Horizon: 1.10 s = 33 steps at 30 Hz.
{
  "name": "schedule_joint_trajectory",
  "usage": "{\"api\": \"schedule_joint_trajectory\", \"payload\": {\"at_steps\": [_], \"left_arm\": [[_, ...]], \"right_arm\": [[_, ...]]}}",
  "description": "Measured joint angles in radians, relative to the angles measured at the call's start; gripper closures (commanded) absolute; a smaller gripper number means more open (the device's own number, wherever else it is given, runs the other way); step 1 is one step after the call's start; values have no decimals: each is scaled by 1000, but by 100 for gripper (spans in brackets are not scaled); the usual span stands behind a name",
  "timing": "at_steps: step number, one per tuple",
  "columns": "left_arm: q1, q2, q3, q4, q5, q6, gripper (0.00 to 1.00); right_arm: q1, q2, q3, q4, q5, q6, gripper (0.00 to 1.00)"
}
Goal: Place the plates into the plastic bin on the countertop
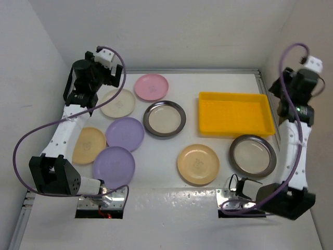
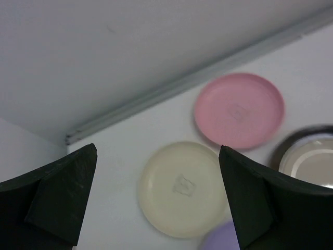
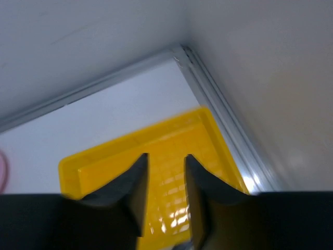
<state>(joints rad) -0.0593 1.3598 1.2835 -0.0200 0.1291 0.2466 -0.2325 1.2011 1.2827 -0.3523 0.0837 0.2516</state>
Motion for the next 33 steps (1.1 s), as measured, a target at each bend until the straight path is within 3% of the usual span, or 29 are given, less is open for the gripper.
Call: {"api": "schedule_joint_trajectory", "payload": {"at_steps": [1,2,3,7,9,13,17,24,33], "left_arm": [[-3,-4,2,-35,27,-5,0],[-7,-9,-10,-76,55,-13,0],[-10,-12,-29,-113,81,-20,0],[-35,-11,-127,-241,157,-60,3],[-51,-10,-148,-293,176,-76,9],[-87,-10,-147,-344,203,-77,25],[-105,-10,-142,-380,225,-77,27],[-105,-21,-135,-405,228,-91,21],[-105,-23,-135,-410,230,-102,19]], "right_arm": [[-85,-28,-8,-53,-6,63,21],[-151,-70,-50,-110,12,130,4],[-180,-116,-108,-168,34,178,2],[-283,-296,-427,-415,74,359,2],[-372,-361,-551,-512,98,435,10],[-449,-451,-651,-637,191,591,30],[-465,-509,-726,-662,285,735,29],[-467,-512,-901,-574,305,834,26],[-468,-478,-1015,-327,212,791,34]]}}
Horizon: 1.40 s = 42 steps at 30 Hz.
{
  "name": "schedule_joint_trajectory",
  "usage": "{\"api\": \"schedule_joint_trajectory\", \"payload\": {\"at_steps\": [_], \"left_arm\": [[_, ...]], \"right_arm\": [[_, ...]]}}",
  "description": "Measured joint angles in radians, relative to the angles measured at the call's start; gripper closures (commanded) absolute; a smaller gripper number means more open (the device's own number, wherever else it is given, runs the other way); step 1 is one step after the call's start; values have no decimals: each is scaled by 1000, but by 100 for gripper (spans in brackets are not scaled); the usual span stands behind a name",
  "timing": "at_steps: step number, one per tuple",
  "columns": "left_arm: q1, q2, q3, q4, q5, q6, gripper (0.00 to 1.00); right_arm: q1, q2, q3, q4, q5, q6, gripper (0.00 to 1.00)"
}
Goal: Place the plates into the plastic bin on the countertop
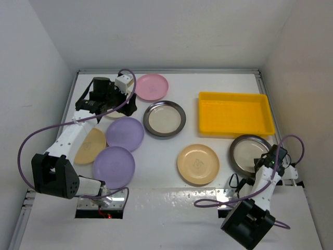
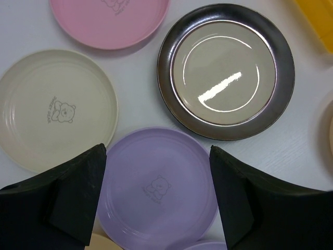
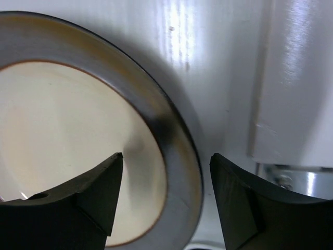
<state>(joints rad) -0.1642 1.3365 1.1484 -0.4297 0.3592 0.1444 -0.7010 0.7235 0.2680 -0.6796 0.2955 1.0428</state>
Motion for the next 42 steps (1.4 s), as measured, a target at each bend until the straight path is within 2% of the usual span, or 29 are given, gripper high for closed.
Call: {"api": "schedule_joint_trajectory", "payload": {"at_steps": [4,7,8,11,12,13,18,22,29,32,37,42], "left_arm": [[0,0,0,0,0,0,19],[0,0,0,-1,0,1,19],[0,0,0,-1,0,1,19],[0,0,0,-1,-2,1,19],[0,-1,0,-1,-3,1,19],[0,-2,0,-2,-4,1,19],[0,-6,0,-2,-2,1,19],[0,-6,0,-2,4,1,19],[0,-9,0,-2,19,1,19],[0,-10,0,-2,19,1,19],[0,-10,0,-2,25,1,20],[0,-10,0,-2,27,1,20]], "right_arm": [[-9,-1,-38,73,-18,12,41],[-18,-10,-56,118,-12,30,55],[-23,-16,-67,137,-11,34,66],[-39,-35,-97,195,-38,55,85],[-42,-40,-110,225,-60,69,98],[-43,-45,-117,243,-79,83,100],[-45,-98,-82,212,-113,155,100],[-46,-133,26,40,-43,190,100],[-53,-154,320,-176,103,121,100],[-57,-150,396,-210,137,68,100],[-42,-139,477,-211,113,-10,100],[-6,-78,587,-187,-26,-72,100]]}}
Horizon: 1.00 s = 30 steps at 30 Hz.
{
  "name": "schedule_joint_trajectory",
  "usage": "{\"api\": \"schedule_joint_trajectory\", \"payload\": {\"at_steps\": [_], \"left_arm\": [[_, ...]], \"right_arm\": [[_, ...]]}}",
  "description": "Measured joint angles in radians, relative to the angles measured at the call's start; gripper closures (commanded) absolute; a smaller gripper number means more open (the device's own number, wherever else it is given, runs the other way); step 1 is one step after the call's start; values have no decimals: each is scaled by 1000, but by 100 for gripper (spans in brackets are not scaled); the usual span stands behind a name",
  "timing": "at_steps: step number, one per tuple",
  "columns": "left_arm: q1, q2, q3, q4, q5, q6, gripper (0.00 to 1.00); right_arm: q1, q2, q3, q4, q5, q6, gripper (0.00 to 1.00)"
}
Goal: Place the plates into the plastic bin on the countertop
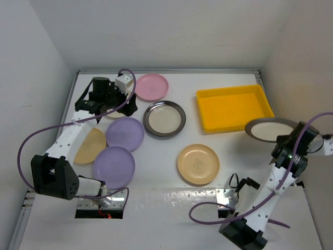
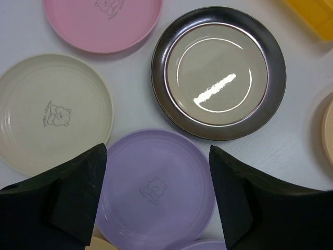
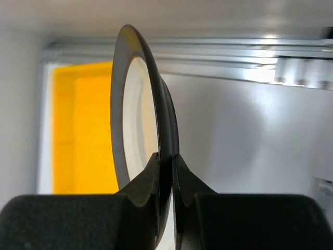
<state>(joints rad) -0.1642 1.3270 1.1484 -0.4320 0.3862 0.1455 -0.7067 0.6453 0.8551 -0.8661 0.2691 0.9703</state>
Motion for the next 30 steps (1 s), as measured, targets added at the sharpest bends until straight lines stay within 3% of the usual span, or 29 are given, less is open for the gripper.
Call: {"api": "schedule_joint_trajectory", "payload": {"at_steps": [4,7,12,16,21,25,26,27,29,30], "left_arm": [[0,0,0,0,0,-4,20],[0,6,7,-16,1,-24,29],[18,111,116,-98,103,-8,24],[23,261,263,-164,157,16,41],[22,451,416,-208,163,31,42],[14,554,459,-230,157,34,36],[11,575,464,-237,153,32,36],[9,594,470,-244,148,29,36],[4,629,486,-249,146,24,36],[2,641,491,-251,143,22,36]], "right_arm": [[68,83,47,129,-149,-1,100],[172,182,48,262,-212,-5,100],[374,455,52,465,-282,-70,100],[393,678,53,597,-395,-99,100],[388,893,86,710,-451,-157,100],[364,953,80,789,-515,-180,99],[355,962,78,813,-536,-190,89],[347,976,79,832,-553,-203,56],[333,1017,97,837,-595,-236,22],[328,1046,130,801,-605,-265,12]]}}
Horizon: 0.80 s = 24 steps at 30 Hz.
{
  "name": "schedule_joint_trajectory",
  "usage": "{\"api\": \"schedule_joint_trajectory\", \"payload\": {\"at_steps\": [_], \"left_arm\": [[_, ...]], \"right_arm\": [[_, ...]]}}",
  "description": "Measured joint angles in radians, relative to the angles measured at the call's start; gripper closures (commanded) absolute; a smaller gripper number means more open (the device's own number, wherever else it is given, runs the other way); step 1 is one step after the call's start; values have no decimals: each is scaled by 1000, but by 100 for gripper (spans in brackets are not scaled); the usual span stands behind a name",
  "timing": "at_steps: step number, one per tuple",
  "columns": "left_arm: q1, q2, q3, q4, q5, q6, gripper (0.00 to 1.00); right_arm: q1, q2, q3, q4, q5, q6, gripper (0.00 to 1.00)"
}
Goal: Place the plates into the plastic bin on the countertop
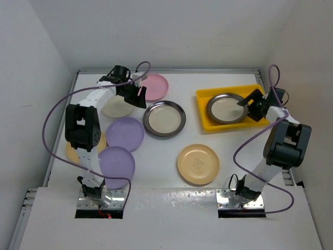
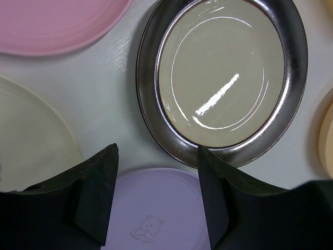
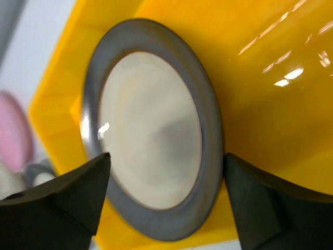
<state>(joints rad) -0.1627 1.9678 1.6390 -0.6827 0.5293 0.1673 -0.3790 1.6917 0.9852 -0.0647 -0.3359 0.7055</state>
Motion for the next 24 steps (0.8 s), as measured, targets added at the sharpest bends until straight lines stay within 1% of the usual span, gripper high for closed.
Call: {"api": "schedule_joint_trajectory", "payload": {"at_steps": [1,3,5,6,7,9,10,11,12,13,14,15,16,17,18,20,21,23,24], "left_arm": [[-2,8,0,-3,-2,-2,36],[-2,11,1,-11,-3,-5,36],[1,11,5,-14,-5,-10,35],[3,11,7,-15,-6,-11,35],[7,10,9,-16,-6,-13,32],[15,4,9,-22,-8,-18,31],[24,-1,9,-25,-12,-19,31],[30,-9,9,-28,-15,-19,31],[42,-21,9,-30,-20,-19,31],[53,-34,8,-31,-25,-19,31],[68,-52,7,-31,-28,-19,31],[80,-70,6,-32,-31,-22,31],[95,-94,1,-28,-34,-23,31],[104,-114,-7,-26,-38,-24,31],[114,-138,-20,-24,-42,-27,31],[131,-181,-49,-24,-47,-30,31],[136,-203,-67,-26,-47,-31,31],[136,-226,-91,-27,-47,-31,31],[137,-233,-101,-27,-46,-30,31]], "right_arm": [[-2,34,41,-37,7,-42,0],[1,97,127,-118,31,-126,0],[18,139,211,-195,89,-189,0],[29,142,235,-217,116,-210,0],[47,137,254,-236,151,-227,0],[99,108,272,-251,238,-256,2],[137,86,272,-251,274,-272,12],[182,60,271,-251,313,-293,46],[244,35,271,-243,331,-320,61],[307,14,270,-229,333,-330,70],[385,-1,272,-208,328,-343,69],[452,-6,276,-194,314,-343,65],[525,-5,282,-181,290,-340,48],[575,2,287,-174,273,-330,41],[618,10,288,-166,262,-300,39],[649,22,274,-157,258,-245,39],[644,23,253,-159,275,-214,41],[629,29,237,-194,319,-205,45],[623,36,237,-210,344,-206,45]]}}
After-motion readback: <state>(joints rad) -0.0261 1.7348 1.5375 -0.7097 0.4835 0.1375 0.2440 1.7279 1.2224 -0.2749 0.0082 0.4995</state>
